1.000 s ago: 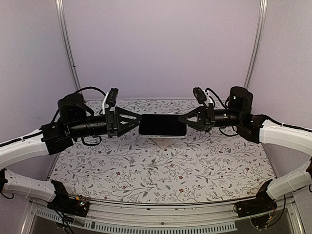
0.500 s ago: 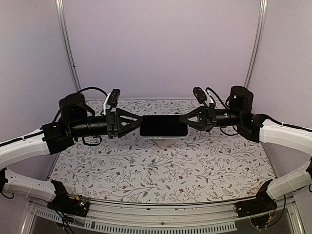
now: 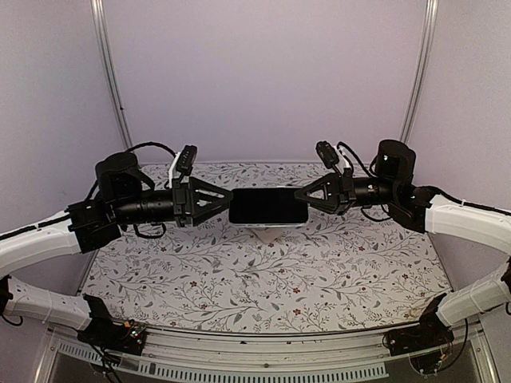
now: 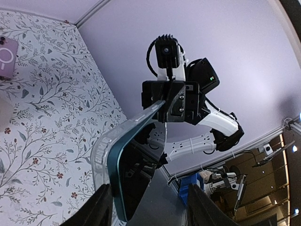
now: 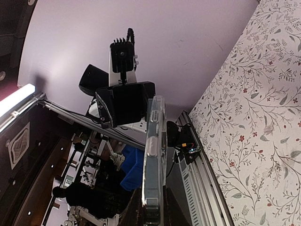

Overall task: Take the phone out of the phone case
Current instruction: Pass from the right arm to the left

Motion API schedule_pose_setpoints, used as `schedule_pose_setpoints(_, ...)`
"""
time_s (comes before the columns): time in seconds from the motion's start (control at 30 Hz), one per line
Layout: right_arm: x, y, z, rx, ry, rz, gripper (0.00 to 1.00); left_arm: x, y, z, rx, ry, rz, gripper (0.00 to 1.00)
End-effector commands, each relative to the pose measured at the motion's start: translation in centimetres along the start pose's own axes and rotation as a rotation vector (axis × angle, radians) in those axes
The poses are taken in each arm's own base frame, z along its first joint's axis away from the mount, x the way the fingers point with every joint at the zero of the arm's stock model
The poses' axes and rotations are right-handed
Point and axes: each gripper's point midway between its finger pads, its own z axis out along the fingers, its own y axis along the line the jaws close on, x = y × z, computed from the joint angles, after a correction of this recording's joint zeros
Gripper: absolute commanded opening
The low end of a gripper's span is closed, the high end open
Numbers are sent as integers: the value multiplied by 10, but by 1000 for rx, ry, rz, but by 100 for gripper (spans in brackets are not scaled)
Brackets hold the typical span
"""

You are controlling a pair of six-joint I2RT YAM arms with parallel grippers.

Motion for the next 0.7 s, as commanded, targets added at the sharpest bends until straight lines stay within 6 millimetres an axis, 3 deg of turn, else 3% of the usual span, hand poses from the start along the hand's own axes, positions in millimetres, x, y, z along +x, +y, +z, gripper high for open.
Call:
schedule_pose_setpoints(0.0, -16, 49, -6, -103, -41, -165, 0, -2, -6, -4, 24, -10, 13, 56)
schedule_pose_setpoints(0.43, -14, 52, -5, -129, -22, -182, 0, 7, -17, 0, 115, 43, 4, 55)
schedule_pose_setpoints(0.67, -13, 64, -8, -162, -17, -220, 0, 9, -12, 7, 104, 57, -5, 53)
